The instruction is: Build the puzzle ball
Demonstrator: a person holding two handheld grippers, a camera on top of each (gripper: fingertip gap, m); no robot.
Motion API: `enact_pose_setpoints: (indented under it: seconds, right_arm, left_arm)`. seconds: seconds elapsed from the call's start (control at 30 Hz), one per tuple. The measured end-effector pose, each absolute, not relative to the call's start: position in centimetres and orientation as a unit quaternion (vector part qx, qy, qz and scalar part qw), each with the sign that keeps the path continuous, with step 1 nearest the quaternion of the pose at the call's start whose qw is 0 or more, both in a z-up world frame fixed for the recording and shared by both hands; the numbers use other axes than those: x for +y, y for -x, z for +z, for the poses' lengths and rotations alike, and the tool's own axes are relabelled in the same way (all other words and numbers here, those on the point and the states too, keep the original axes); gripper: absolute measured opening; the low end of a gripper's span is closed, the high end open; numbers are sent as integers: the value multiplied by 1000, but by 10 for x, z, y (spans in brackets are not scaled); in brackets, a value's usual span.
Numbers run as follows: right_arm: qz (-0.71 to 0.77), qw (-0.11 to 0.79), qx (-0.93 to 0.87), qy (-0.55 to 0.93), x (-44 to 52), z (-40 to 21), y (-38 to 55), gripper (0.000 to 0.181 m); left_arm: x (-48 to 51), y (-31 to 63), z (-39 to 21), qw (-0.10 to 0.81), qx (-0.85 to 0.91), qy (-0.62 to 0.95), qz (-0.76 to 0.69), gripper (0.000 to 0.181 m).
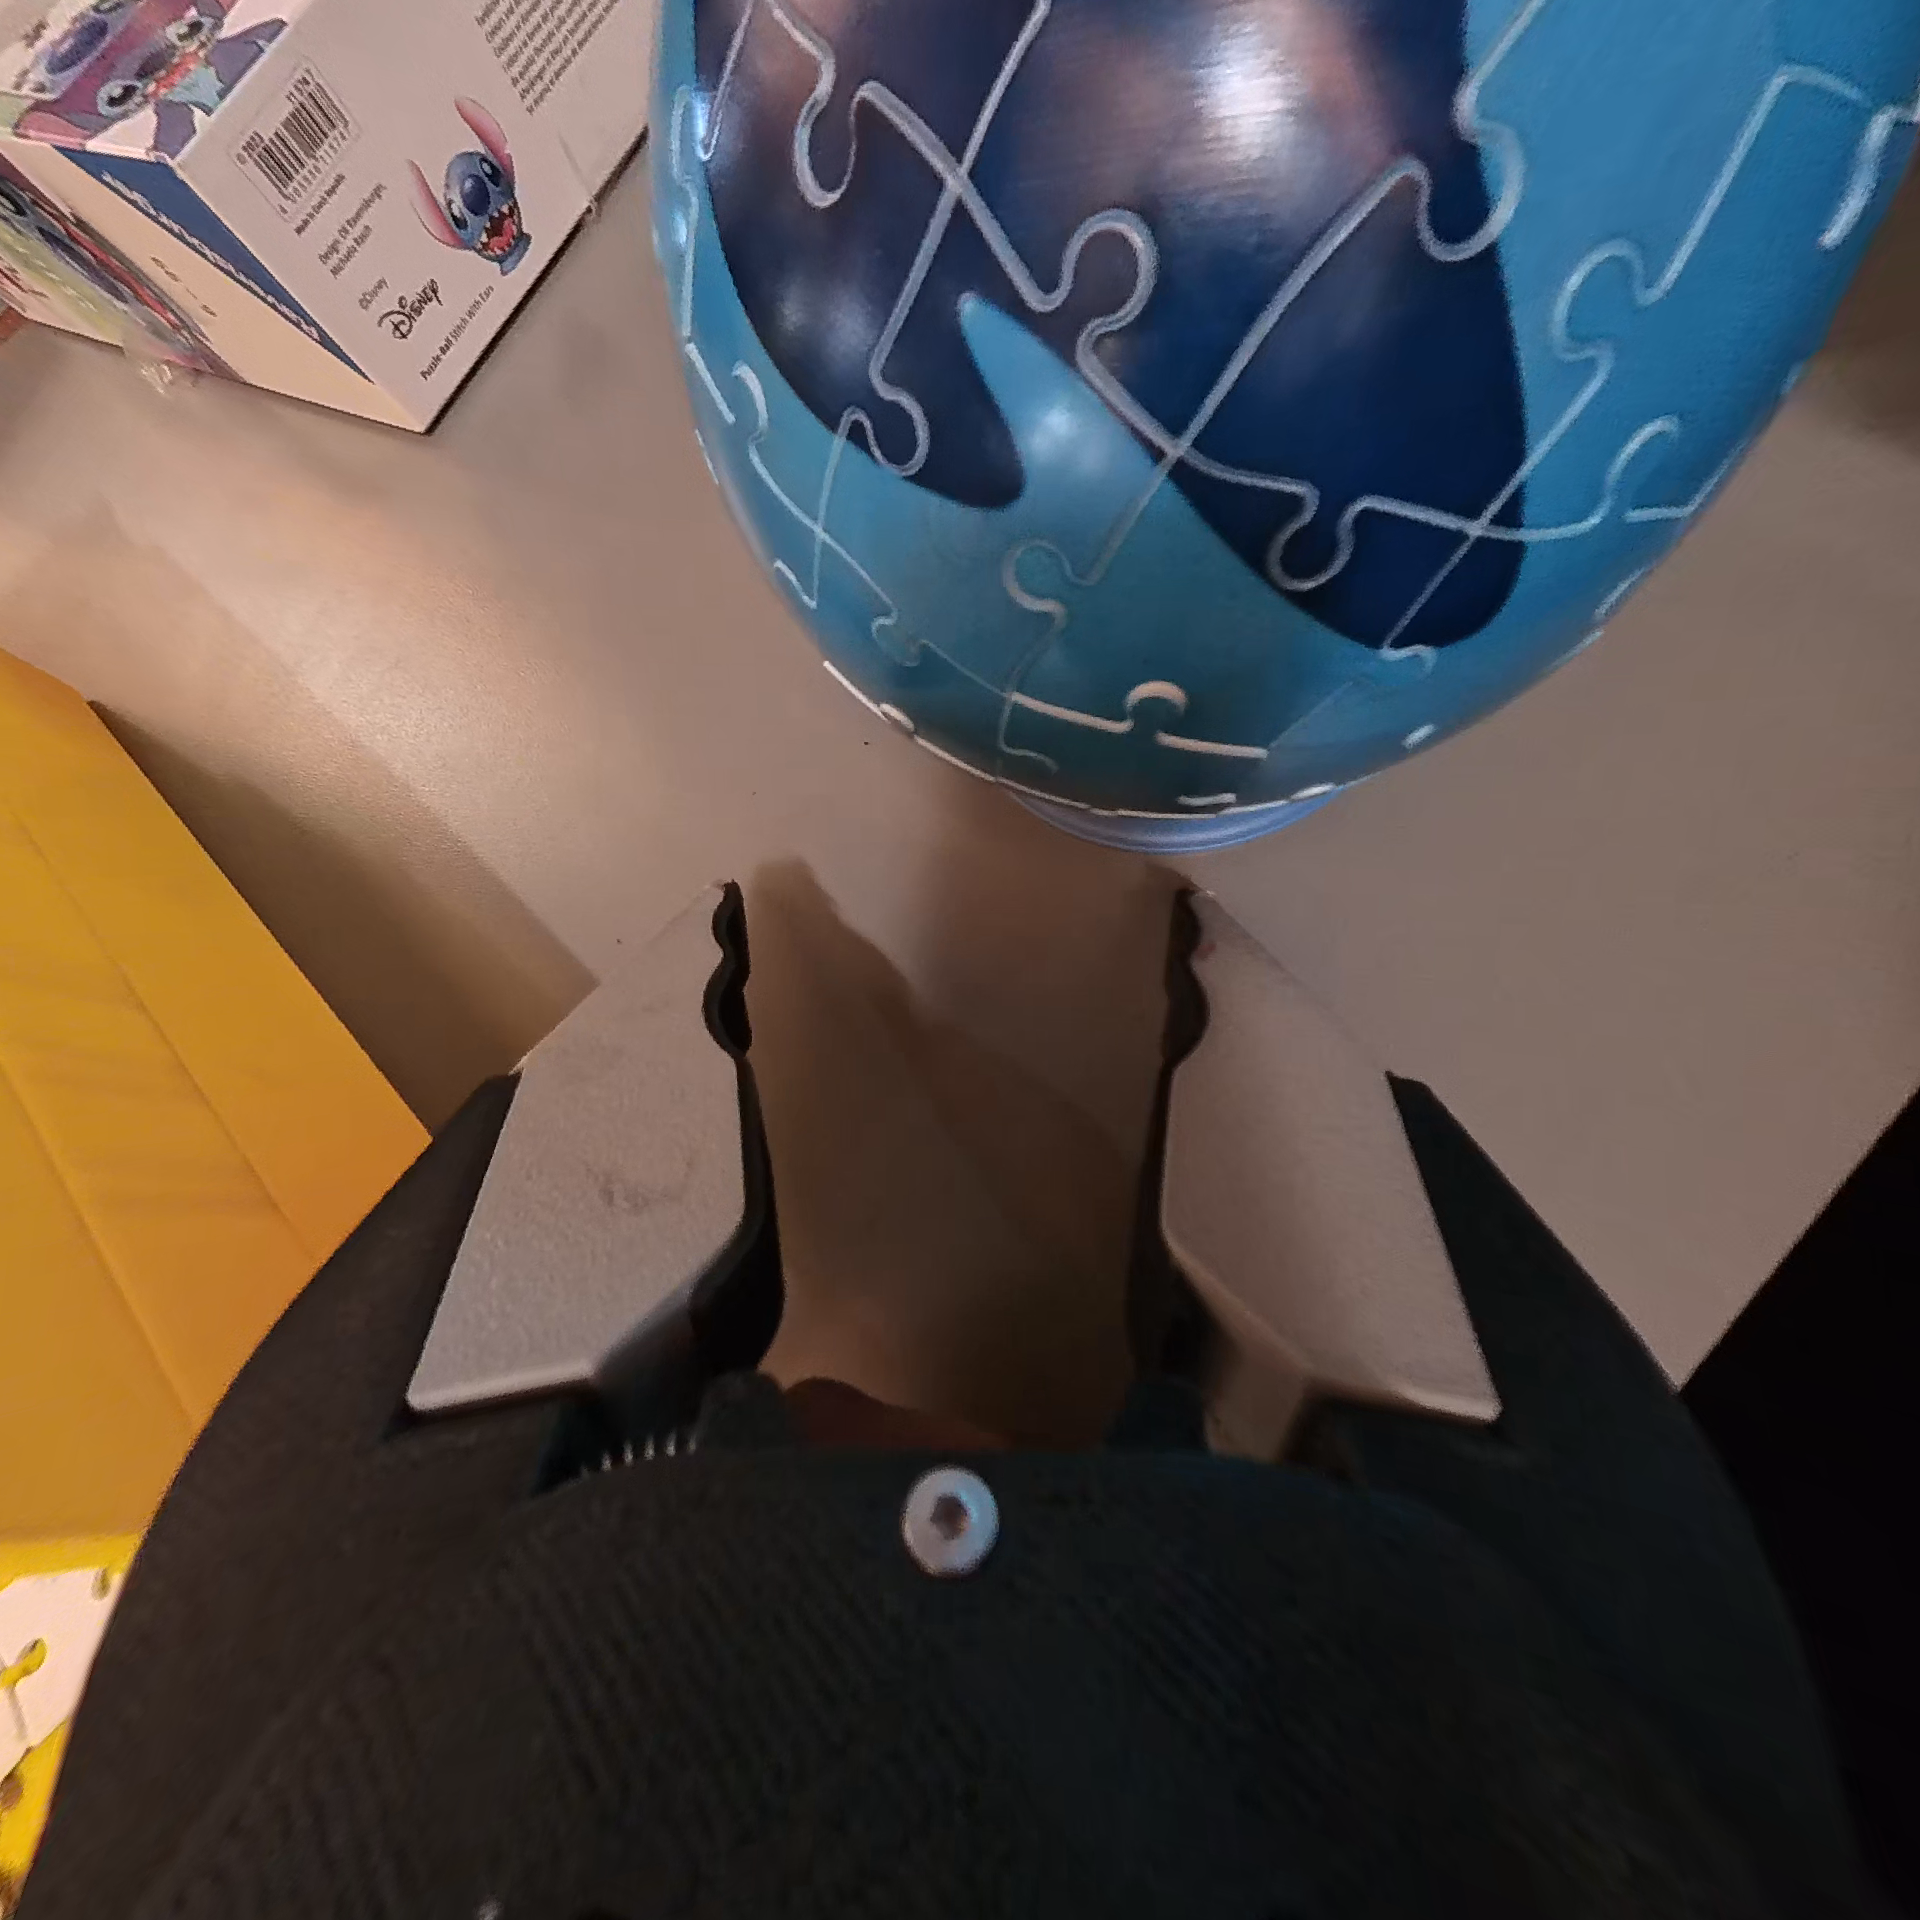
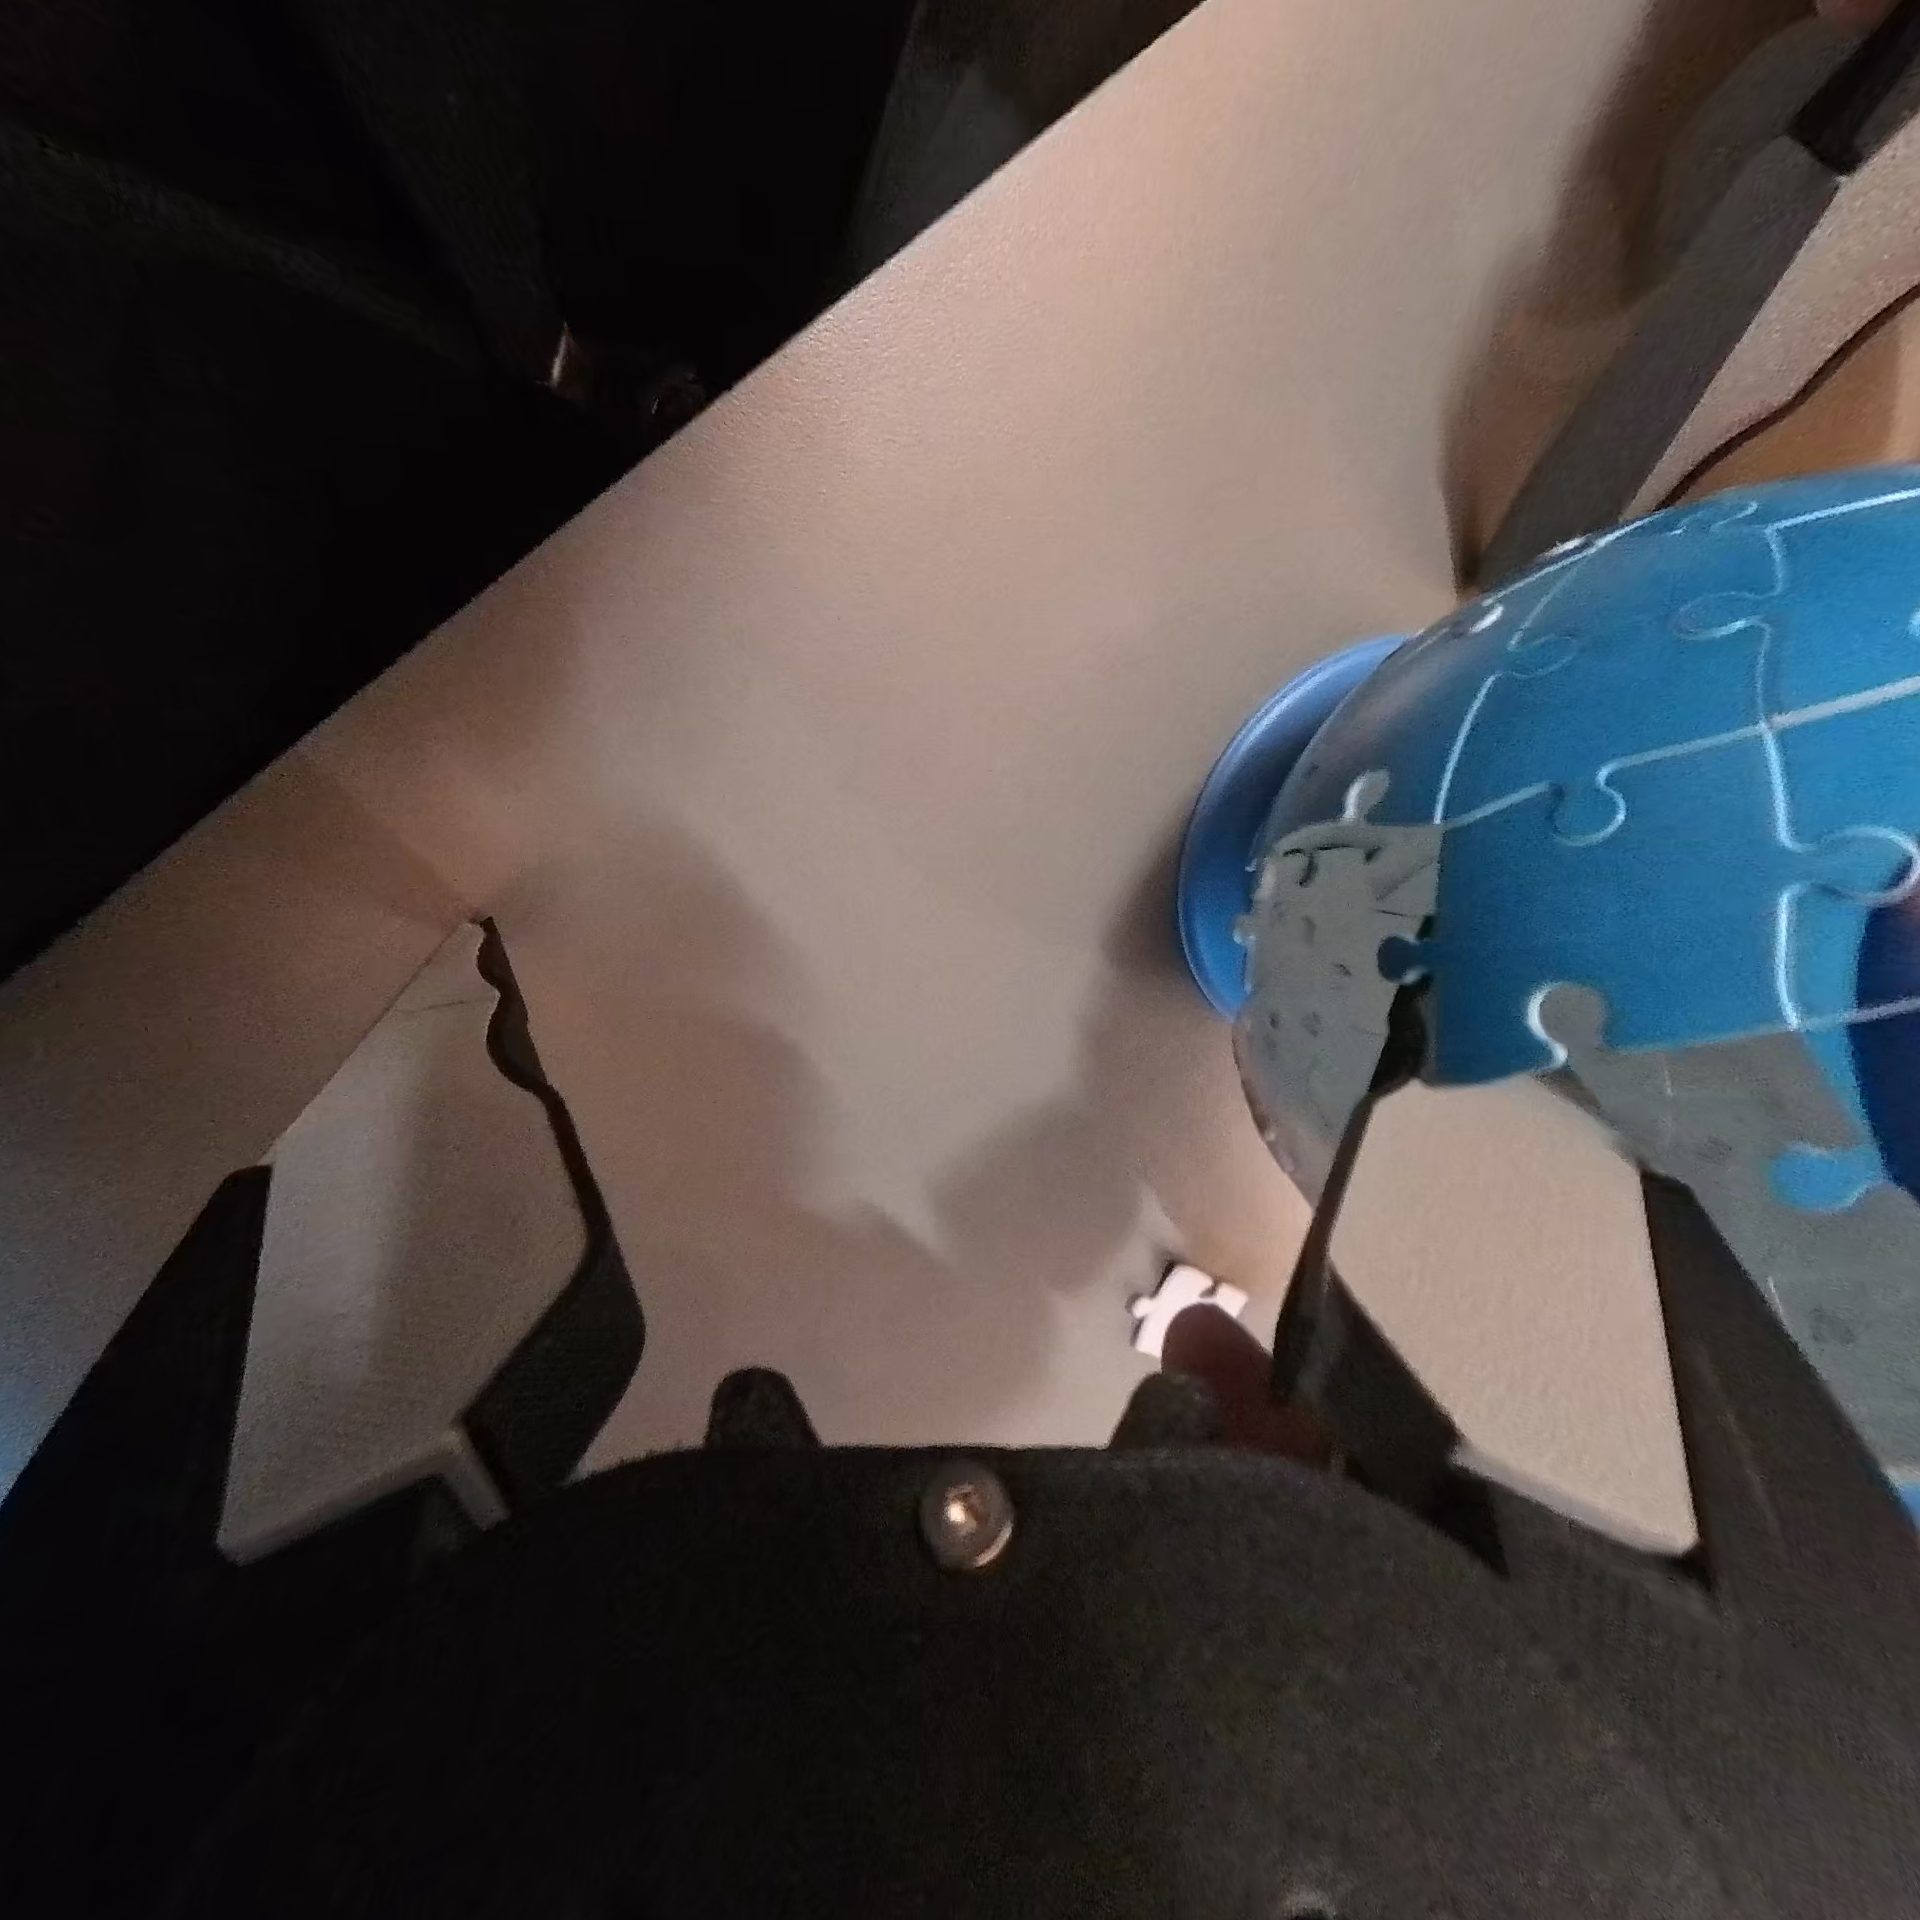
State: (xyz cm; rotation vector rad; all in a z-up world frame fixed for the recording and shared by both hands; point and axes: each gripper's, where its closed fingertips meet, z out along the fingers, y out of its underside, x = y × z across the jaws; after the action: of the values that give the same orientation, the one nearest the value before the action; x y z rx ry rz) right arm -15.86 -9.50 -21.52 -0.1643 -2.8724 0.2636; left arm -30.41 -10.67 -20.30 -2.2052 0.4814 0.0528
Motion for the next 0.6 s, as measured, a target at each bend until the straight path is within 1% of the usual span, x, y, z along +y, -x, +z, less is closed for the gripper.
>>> enact_pose_setpoints:
  seconds: [0.13, 0.33, 0.5, 0.6]
  right_arm:
    - [84, 107, -989, 50, -96, -218, 158, 157]
    - [85, 54, -993, 56, -96, -227, 151, 158]
    - [72, 55, -994, 59, -94, -226, 151, 158]
    - [64, 83, -994, 40, -94, -221, 155, 158]
  left_arm:
    - [-107, 304, -204, 424, 190, 885, 12, 79]
    - [-107, 304, -205, 422, 189, 886, 6, 79]
    - [-107, 304, -205, 421, 189, 887, 3, 79]
    - [-107, 303, -205, 420, 188, 888, 0, 78]
